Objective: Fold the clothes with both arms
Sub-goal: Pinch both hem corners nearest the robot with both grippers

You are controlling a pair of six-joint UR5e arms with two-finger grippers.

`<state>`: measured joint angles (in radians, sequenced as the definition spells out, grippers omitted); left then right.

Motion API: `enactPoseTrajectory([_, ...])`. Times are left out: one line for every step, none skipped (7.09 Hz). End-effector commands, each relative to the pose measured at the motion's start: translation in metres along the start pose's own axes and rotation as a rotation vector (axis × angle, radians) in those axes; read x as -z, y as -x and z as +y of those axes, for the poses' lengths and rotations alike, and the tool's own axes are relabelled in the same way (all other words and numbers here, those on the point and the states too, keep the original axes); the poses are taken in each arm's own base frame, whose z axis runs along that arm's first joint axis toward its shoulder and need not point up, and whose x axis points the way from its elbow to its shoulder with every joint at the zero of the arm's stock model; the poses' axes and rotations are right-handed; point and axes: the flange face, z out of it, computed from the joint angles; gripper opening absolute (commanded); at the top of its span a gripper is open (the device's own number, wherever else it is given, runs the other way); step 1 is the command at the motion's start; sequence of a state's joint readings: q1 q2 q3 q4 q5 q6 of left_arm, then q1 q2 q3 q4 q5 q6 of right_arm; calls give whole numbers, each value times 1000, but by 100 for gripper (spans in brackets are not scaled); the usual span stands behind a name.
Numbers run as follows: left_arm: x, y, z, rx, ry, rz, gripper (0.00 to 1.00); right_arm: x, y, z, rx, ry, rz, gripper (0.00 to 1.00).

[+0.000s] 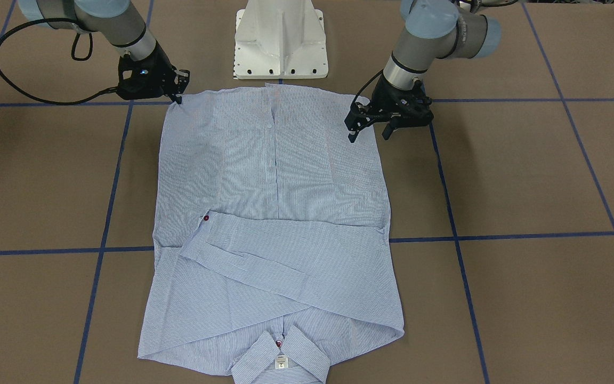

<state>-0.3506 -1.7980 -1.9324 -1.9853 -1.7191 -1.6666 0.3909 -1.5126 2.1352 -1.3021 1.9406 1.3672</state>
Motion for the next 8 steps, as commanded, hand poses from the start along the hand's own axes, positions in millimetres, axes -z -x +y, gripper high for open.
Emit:
enactPoseTrajectory([-14, 18, 60, 42, 52, -36, 98, 6, 3, 0, 2, -10, -12, 0])
enactPoseTrajectory([-16, 25, 68, 56, 61, -52, 96, 7, 6, -2, 4, -12, -18, 0])
enactPoseTrajectory([-18, 35, 67, 58, 59, -70, 96, 8, 6, -2, 3, -12, -20, 0])
enactPoseTrajectory([-20, 39, 66, 60, 54, -94, 96, 8, 6, -2, 3, -12, -20, 0])
enactPoseTrajectory([-15, 38, 66, 60, 51, -104, 94, 9, 6, -3, 3, -12, -20, 0])
enactPoseTrajectory([-10, 35, 68, 60, 50, -111, 92, 8, 5, -3, 2, -12, -19, 0])
enactPoseTrajectory([-8, 34, 69, 59, 54, -107, 84, 9, 4, -4, 0, -12, -18, 0])
enactPoseTrajectory([-10, 35, 72, 55, 58, -111, 81, 9, 3, -4, -2, -11, -15, 0])
